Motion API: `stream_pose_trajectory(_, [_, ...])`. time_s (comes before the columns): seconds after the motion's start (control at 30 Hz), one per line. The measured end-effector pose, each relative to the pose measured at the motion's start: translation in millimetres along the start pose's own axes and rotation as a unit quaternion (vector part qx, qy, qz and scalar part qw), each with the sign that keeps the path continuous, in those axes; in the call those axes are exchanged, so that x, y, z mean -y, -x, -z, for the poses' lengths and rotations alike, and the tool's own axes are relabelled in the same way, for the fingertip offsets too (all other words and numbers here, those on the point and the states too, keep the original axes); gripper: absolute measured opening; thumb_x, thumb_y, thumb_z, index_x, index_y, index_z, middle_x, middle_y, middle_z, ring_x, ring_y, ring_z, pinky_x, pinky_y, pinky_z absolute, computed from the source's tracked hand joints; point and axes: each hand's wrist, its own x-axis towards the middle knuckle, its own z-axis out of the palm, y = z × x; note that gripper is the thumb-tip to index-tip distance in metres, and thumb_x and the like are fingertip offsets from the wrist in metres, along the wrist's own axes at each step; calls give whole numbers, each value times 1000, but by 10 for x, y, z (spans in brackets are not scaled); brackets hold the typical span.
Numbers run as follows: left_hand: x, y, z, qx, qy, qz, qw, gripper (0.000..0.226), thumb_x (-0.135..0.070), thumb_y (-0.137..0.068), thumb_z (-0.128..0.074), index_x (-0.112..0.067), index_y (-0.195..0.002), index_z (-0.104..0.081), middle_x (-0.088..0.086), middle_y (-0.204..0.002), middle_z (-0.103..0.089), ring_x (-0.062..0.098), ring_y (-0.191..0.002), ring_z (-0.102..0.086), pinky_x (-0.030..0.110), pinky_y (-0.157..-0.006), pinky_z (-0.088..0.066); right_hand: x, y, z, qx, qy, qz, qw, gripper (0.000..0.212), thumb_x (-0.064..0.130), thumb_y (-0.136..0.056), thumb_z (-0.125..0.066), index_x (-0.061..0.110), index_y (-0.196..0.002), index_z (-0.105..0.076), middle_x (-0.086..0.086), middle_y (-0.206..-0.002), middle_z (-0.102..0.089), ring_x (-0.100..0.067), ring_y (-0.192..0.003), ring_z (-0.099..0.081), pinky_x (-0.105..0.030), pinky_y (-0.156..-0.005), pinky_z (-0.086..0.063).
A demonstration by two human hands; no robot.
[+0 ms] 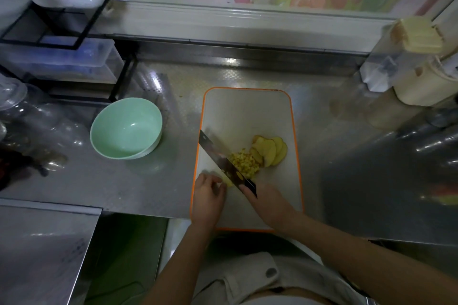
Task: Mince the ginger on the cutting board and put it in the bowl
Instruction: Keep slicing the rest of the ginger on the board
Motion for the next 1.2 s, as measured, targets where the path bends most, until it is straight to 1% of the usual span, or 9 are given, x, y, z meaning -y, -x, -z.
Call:
stream_pose_trajectory(0.2, [0,-17,-12,-1,7,-1,1000,7,2,-76,-66,-5,-74,-67,0,-85,-47,10,-78,-43,10,-69,-27,34,-15,-57,-10,27,-12,999,32,37,-98,-41,9,-101,-55,-12,-93,-65,-26,-85,-62,-20,-60,-31])
stream_pose_trajectory(0.4, [2,-18,-25,-4,11,-3,1000,6,0,-76,-66,-5,-74,-68,5,-85,-51,11,-79,-45,12,-69,-29,21,-70,-141,-14,34,-33,999,32,37,-98,-40,9,-103,-54,-14,-97,-64,-28,-87,-62,-26,-65,-36])
stream_pose_trajectory(0.5, [-14,-20,-12,0,1,-6,1000,7,1,-77,-65,-4,-76,-69,0,-84,-46,10,-78,-43,10,-69,-27,46,-98,-197,-10,15,-42,999,29,34,-98,-42,9,-107,-54,-14,-99,-64,-29,-89,-62,-29,-66,-40])
stream_pose_trajectory(0.57, [-16,-24,-9,-3,-6,-12,1000,8,2,-76,-65,-5,-75,-69,-2,-84,-46,10,-78,-43,10,-69,-27,48,-109,-229,-4,9,-53,999,30,34,-98,-43,9,-110,-55,-14,-103,-64,-29,-91,-62,-34,-73,-46])
stream_pose_trajectory(0.67, [-9,-26,-8,-3,-7,-16,1000,7,2,-75,-66,-4,-75,-70,-1,-84,-47,9,-78,-43,6,-70,-27,11,-113,-192,18,18,-59,998,36,38,-98,-40,9,-113,-54,-13,-105,-64,-28,-94,-62,-33,-74,-45])
stream_pose_trajectory(0.77, [9,-30,-26,-3,-1,-11,1000,7,0,-75,-67,-6,-75,-68,3,-83,-51,13,-78,-47,8,-70,-28,-37,-120,-71,26,4,-47,999,34,34,-99,-41,4,-108,-55,-13,-94,-62,-30,-92,-62,-30,-68,-41])
stream_pose_trajectory(0.97, [30,-28,-34,11,-16,-4,1000,5,-1,-77,-64,-4,-77,-68,11,-88,-54,18,-81,-50,12,-69,-27,-35,-109,-76,-2,-14,-3,1000,34,37,-98,-42,9,-112,-56,-12,-102,-65,-26,-91,-62,-35,-79,-49])
stream_pose_trajectory(1.1, [29,-8,-31,-5,-28,-11,1000,6,-2,-80,-62,-5,-82,-67,11,-87,-55,23,-85,-52,13,-69,-27,-21,-113,43,-29,-36,15,999,30,33,-98,-43,7,-99,-59,-11,-89,-64,-15,-73,-54,-22,-62,-35])
stream_pose_trajectory(1.2, [20,25,-12,7,-38,-46,998,9,-14,-77,-71,-10,-84,-67,6,-86,-55,19,-84,-50,13,-69,-26,-57,-95,134,-37,-23,20,999,30,31,-98,-45,5,-97,-58,-15,-89,-63,-20,-73,-55,-25,-59,-33])
